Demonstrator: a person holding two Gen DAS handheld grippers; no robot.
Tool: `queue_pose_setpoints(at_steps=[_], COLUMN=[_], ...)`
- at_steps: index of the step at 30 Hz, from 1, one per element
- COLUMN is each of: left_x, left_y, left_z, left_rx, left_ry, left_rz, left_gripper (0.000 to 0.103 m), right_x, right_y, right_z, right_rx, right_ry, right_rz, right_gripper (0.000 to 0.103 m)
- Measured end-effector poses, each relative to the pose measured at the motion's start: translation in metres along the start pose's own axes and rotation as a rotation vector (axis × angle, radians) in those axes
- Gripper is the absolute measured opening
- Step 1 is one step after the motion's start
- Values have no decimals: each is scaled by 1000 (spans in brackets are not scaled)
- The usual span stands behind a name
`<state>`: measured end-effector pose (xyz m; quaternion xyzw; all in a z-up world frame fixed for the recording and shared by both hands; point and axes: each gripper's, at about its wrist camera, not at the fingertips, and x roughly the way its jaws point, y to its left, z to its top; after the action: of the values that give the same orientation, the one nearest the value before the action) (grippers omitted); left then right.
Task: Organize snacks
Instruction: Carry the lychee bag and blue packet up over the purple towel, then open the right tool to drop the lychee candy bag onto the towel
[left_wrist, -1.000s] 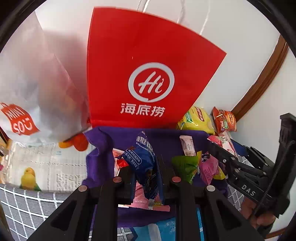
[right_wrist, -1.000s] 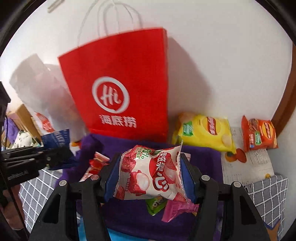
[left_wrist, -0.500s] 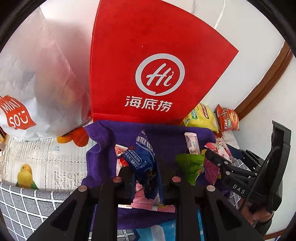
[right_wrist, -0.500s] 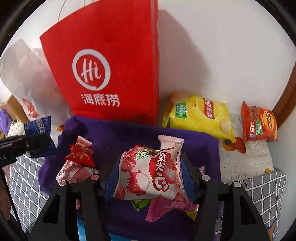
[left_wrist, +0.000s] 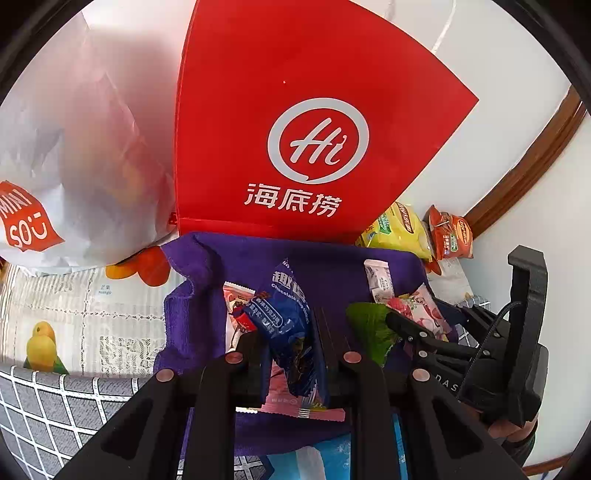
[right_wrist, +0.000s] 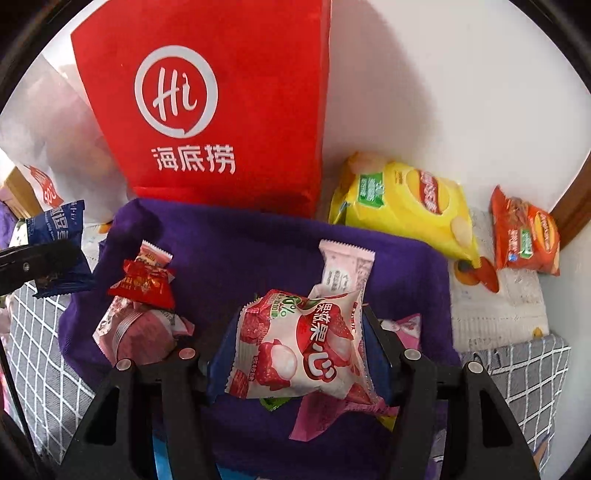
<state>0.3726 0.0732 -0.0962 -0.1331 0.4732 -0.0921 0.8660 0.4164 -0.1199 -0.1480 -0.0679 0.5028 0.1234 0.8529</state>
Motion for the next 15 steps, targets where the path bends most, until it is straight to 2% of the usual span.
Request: queue_pose_setpoints(at_steps=[4, 8, 15], left_x=[3, 8, 21], left_y=[1, 2, -2], left_z=[0, 0, -3], left_rx=[-1, -1, 5], left_ry=[8, 22, 55], left_rz=[0, 2, 0], left_gripper=[18, 18, 18], right_x=[-2, -4, -7], right_y=[0, 1, 2], right_z=[0, 1, 1], right_rx=[0, -15, -36], right_ry=[-6, -8, 8], right_rz=[8, -25, -25], right_gripper=[64, 64, 70])
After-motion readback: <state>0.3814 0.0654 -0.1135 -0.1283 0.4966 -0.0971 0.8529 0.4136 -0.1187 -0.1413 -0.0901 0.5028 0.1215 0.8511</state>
